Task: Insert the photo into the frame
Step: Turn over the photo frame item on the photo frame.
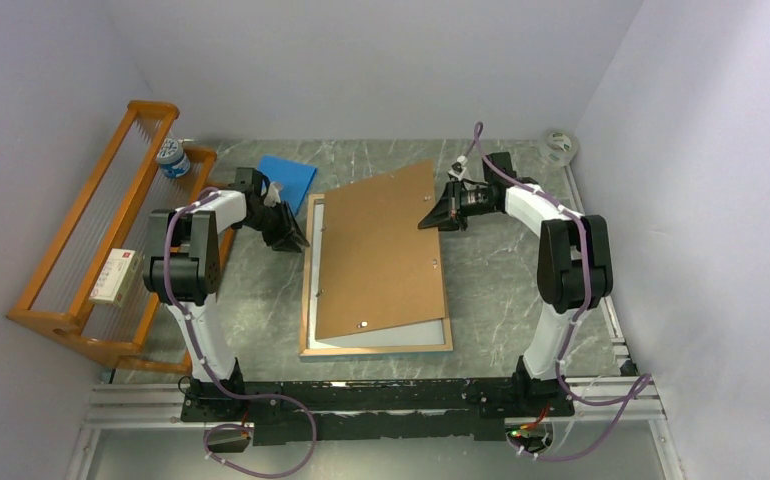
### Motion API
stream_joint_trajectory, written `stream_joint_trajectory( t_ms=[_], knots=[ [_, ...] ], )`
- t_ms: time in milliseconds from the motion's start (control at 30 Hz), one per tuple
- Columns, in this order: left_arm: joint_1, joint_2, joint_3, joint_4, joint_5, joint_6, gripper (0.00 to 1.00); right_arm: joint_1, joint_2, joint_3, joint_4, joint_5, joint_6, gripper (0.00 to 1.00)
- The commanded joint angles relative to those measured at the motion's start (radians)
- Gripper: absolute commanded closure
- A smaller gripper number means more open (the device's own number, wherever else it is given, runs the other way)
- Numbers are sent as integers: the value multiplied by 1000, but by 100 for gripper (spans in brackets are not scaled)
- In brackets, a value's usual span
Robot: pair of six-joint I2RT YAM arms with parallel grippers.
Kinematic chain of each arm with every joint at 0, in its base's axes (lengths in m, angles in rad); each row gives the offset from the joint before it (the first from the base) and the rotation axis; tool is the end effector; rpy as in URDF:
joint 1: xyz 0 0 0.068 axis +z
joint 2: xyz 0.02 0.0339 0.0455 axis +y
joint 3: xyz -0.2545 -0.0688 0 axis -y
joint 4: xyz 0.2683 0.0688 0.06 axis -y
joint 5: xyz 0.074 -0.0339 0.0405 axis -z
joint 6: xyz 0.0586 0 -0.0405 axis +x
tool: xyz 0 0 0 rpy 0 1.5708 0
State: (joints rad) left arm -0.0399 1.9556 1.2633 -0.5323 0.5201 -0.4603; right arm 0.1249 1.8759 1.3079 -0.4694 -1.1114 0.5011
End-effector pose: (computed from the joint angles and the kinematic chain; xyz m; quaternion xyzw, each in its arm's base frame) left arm 0.4012 -0.0452 0.1069 -0.1553 0.9402 -0.2866 0.0986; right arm 0.3960 0.1027 0.1764 0.0167 0.8310 0.5531 0.0563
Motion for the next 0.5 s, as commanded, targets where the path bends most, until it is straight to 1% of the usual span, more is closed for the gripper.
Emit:
stream_joint_trajectory(
  t_ms=[0,233,467],
  knots=[
    [-4,11,31,-21,-30,15,64,1,13,32,36,-118,8,100],
    [-6,14,37,-29,-34,15,63,17,53,49,-2,-106,-25,100],
    [-7,16,32,-24,-30,9,63,22,48,39,-23,-107,-49,100]
  ],
)
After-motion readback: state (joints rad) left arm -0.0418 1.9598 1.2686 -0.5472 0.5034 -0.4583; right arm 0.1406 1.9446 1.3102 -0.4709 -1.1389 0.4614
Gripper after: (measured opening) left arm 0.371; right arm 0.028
